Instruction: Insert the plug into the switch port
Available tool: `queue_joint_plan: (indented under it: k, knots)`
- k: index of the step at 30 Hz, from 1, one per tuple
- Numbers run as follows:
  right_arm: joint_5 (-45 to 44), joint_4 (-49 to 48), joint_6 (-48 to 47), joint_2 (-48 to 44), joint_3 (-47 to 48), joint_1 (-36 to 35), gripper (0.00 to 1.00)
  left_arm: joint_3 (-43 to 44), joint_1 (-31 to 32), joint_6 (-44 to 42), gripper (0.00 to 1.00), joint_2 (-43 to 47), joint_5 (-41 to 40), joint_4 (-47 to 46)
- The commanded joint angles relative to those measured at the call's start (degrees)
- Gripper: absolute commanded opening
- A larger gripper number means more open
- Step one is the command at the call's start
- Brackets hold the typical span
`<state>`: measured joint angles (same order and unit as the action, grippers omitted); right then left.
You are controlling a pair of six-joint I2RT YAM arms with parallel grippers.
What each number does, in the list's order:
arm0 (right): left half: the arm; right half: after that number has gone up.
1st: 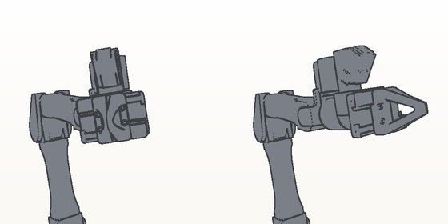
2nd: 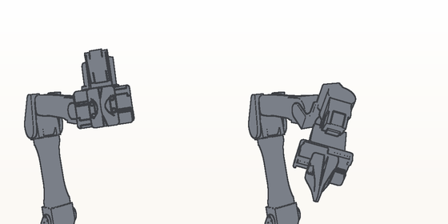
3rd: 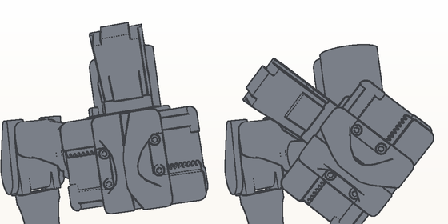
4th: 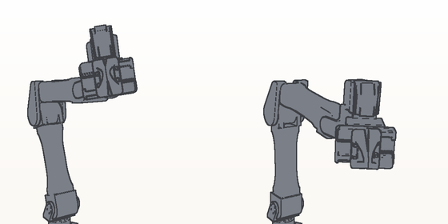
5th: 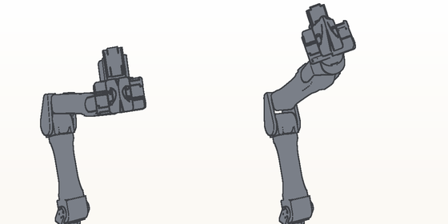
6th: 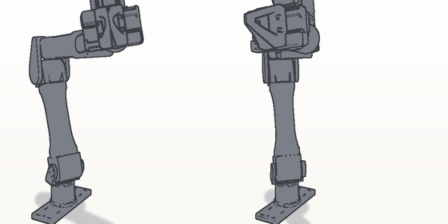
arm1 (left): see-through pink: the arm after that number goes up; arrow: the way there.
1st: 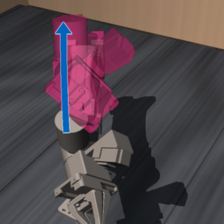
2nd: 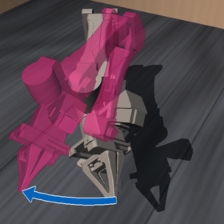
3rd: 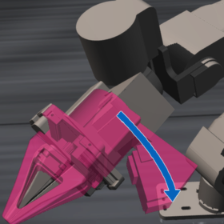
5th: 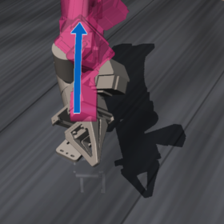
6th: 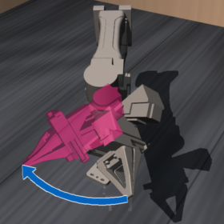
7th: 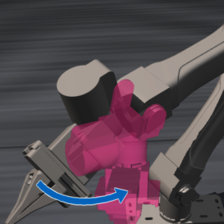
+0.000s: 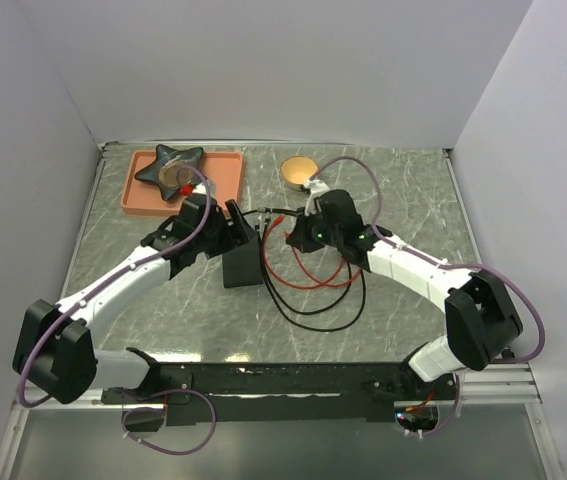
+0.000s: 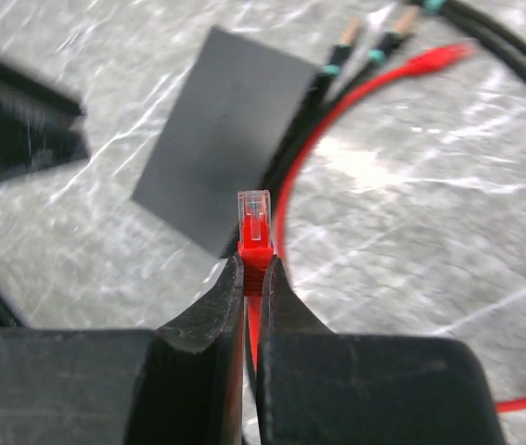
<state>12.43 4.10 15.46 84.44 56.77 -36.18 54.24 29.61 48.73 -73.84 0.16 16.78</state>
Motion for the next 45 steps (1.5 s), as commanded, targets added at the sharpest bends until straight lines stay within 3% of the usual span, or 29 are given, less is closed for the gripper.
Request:
queue_joint_plan:
  k: [1, 10, 18, 25, 37, 45]
  knots:
    - [0.04, -1.20, 2.72, -1.04, -2.28, 5.50, 0.00, -1.33, 0.28, 0.74, 0.82, -4.27, 3.08, -6.40]
    - [2.17, 0.56, 1.67, -1.04, -3.07, 8.67, 0.00, 3.59, 3.26, -0.48, 0.80, -17.99, 6.60, -8.85]
    - [3.48, 0.38, 1.94, -0.16, -3.86, 8.85, 0.00, 4.47, 6.86, 0.75, 0.79, -22.30, 9.07, -12.82]
    - [3.57, 0.73, 1.59, 0.19, -3.69, 9.03, 0.00, 8.60, 8.36, -1.35, 0.78, -27.66, 2.22, -3.52]
    - [4.63, 0.65, 1.32, 0.99, -3.25, 9.03, 0.00, -2.64, 8.28, -0.92, 0.78, -15.99, -2.18, -6.31]
    - [5.68, 1.61, -0.17, 1.78, -2.46, 9.03, 0.00, -6.33, 7.66, -1.36, 0.79, -13.79, -3.94, -5.09]
